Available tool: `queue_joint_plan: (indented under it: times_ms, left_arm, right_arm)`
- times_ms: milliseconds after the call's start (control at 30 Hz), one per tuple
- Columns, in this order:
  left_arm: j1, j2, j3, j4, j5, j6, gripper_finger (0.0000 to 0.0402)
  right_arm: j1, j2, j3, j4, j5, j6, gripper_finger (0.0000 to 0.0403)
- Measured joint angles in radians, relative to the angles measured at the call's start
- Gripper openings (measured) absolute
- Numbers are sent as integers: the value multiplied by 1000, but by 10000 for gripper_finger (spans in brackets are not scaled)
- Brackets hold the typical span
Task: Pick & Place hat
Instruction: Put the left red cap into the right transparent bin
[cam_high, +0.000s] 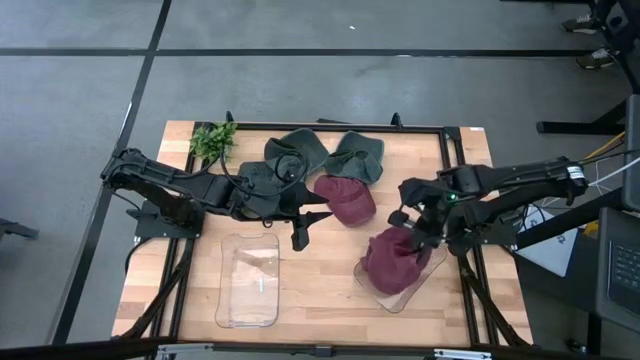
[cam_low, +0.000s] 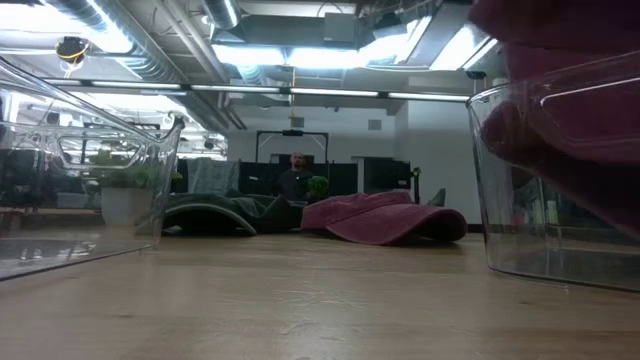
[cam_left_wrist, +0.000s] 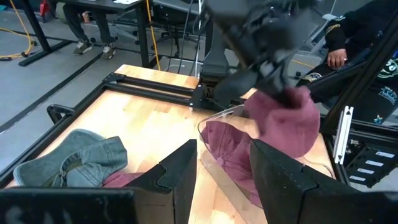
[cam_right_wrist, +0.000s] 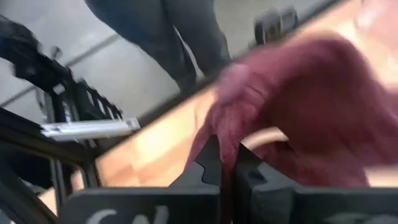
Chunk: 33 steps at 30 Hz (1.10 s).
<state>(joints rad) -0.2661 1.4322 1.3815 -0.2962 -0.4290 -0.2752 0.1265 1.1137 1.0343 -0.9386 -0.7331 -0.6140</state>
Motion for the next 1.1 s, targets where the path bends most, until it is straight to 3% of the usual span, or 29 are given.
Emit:
queue_joint_plan:
  times_ms: [233, 567, 800, 1100]
  left_arm:
    - [0, 0, 0, 0, 0, 0, 143]
    - [0, 0, 0, 0, 0, 0, 143]
    - [3, 0, 0, 0, 0, 0, 143]
    - [13, 0, 0, 0, 2, 0, 143]
  right_arm:
    - [0, 0, -69, -17, 142, 22, 34]
    - [0, 0, -79, -24, 277, 195, 52]
    - [0, 0, -79, -16, 263, 335, 53]
    - [0, 0, -79, -4, 193, 404, 65]
